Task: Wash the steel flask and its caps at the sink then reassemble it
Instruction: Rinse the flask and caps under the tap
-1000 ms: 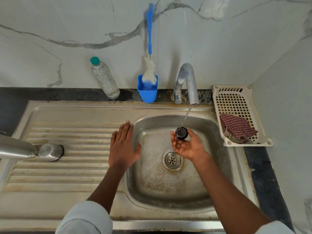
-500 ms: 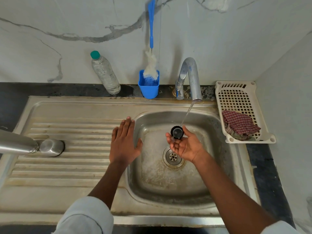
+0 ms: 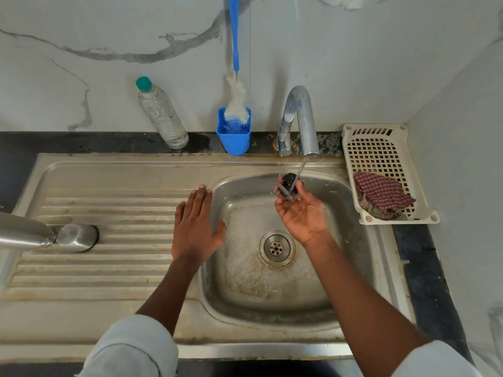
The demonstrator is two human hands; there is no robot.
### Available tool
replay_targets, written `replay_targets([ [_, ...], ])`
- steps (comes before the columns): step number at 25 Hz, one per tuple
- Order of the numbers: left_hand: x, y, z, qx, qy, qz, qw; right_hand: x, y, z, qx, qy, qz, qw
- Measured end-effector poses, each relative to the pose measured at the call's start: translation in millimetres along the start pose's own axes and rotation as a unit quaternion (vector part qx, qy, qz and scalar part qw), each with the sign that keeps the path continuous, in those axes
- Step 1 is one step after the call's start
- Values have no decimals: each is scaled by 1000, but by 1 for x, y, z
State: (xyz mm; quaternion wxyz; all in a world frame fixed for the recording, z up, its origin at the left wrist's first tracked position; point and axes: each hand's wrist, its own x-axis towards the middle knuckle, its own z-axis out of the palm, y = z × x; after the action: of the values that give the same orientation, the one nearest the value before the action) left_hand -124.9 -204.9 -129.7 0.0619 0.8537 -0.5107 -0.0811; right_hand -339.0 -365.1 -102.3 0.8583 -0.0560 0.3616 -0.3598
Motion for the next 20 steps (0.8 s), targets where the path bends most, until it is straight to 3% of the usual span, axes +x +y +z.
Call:
replay_targets([
  [2,-1,1,1,-4,4,-2,1000,3,9,5,48,-22,47,998],
  [7,-1,0,1,-2,12,-4,1000,-8,7,-9,-41,-18,68,997],
  [11,0,-1,0,-6,14,1,1000,-3,-4,-20,53,30,56,997],
  [13,0,0,1,-3,13,-1,1000,-1,-3,-10,-31,13,78,996],
  [16,-1,0,0,-3,11,-1,1000,-6,-1,-9,-224,22,122,967],
  [18,0,-1,0,-4,9,-1,1000,-6,-5,-14,-180,42,120,975],
  [20,0,-1,1,-7,8,-1,1000,-3,-10,-17,-51,31,92,994],
])
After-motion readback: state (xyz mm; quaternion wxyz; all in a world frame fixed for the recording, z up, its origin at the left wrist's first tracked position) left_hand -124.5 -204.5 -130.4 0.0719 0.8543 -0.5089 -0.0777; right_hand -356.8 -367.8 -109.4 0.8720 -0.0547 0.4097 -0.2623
